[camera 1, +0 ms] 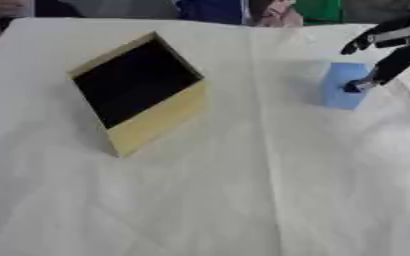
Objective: Pick up objects on the table and place them in the box.
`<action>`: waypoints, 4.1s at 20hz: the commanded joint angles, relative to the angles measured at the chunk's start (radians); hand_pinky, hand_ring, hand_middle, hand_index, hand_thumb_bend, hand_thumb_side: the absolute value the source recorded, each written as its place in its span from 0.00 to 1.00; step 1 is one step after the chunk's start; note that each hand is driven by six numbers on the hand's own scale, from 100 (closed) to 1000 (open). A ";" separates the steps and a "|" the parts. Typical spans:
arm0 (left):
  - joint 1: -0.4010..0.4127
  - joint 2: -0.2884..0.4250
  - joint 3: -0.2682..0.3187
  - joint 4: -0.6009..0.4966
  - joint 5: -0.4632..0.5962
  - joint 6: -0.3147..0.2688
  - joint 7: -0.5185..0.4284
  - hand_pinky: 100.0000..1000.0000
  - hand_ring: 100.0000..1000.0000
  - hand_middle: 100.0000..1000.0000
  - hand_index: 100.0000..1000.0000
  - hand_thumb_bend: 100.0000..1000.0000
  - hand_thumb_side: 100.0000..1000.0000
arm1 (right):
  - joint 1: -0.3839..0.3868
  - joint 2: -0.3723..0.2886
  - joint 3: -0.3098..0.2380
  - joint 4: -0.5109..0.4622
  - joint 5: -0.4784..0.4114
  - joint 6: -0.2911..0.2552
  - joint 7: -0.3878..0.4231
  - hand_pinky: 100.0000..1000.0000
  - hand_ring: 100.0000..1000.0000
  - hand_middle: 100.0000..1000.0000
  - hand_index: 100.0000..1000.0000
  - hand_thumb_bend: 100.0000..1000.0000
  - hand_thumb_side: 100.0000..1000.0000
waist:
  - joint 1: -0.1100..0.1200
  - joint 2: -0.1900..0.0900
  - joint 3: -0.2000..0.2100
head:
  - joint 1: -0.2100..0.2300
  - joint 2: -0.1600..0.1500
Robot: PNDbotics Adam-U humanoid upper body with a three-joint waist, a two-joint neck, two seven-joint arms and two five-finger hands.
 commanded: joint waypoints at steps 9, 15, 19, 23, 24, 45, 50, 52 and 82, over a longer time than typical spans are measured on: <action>-0.013 0.018 0.011 -0.016 -0.007 0.000 -0.004 0.64 0.56 0.58 0.85 0.00 0.86 | -0.046 0.008 -0.034 0.085 0.060 -0.014 -0.001 1.00 1.00 0.95 1.00 0.32 0.54 | 0.003 -0.006 0.003 | -0.007 -0.023; -0.013 0.015 0.011 -0.016 -0.007 0.000 -0.004 0.64 0.56 0.58 0.85 0.00 0.86 | -0.055 0.029 -0.043 0.132 0.081 -0.029 -0.001 0.96 0.97 0.87 0.97 0.30 0.54 | 0.004 0.001 0.008 | -0.010 -0.025; -0.013 0.015 0.011 -0.016 -0.006 0.000 -0.004 0.64 0.56 0.58 0.85 0.00 0.86 | -0.058 0.033 -0.053 0.119 0.070 -0.019 -0.025 0.94 0.94 0.81 0.90 0.25 0.52 | 0.005 0.001 0.007 | -0.010 -0.022; -0.014 0.015 0.011 -0.016 -0.006 0.000 -0.005 0.64 0.56 0.59 0.86 0.00 0.86 | -0.059 0.030 -0.058 0.100 0.059 0.009 -0.067 0.91 0.91 0.76 0.81 0.13 0.50 | 0.005 -0.002 0.005 | -0.009 -0.021; -0.014 0.016 0.010 -0.016 -0.006 0.001 -0.006 0.64 0.56 0.59 0.86 0.00 0.86 | -0.059 0.029 -0.060 0.095 0.056 0.014 -0.073 0.91 0.91 0.75 0.81 0.12 0.50 | 0.005 -0.003 0.005 | -0.008 -0.020; -0.023 0.028 0.008 -0.016 0.006 0.001 -0.004 0.64 0.57 0.59 0.85 0.00 0.86 | -0.177 0.107 -0.049 -0.089 -0.017 0.058 -0.041 0.90 0.90 0.75 0.82 0.00 0.46 | -0.008 -0.058 0.002 | -0.030 0.005; -0.031 0.024 0.003 -0.016 0.013 0.000 -0.007 0.64 0.57 0.59 0.85 0.00 0.86 | -0.230 0.217 -0.030 -0.078 -0.009 0.047 -0.025 0.90 0.90 0.74 0.82 0.00 0.46 | -0.003 -0.071 0.005 | -0.056 0.034; -0.036 0.020 -0.001 -0.016 0.017 0.000 -0.011 0.64 0.57 0.59 0.85 0.00 0.86 | -0.244 0.272 -0.028 -0.069 -0.005 0.045 -0.023 0.90 0.89 0.74 0.82 0.00 0.47 | 0.000 -0.074 0.008 | -0.059 0.044; -0.078 -0.009 -0.017 -0.016 0.042 0.004 -0.034 0.64 0.57 0.59 0.85 0.00 0.86 | -0.298 0.675 -0.129 0.193 0.178 0.084 -0.187 0.89 0.91 0.74 0.87 0.00 0.57 | -0.007 -0.061 0.056 | -0.070 0.005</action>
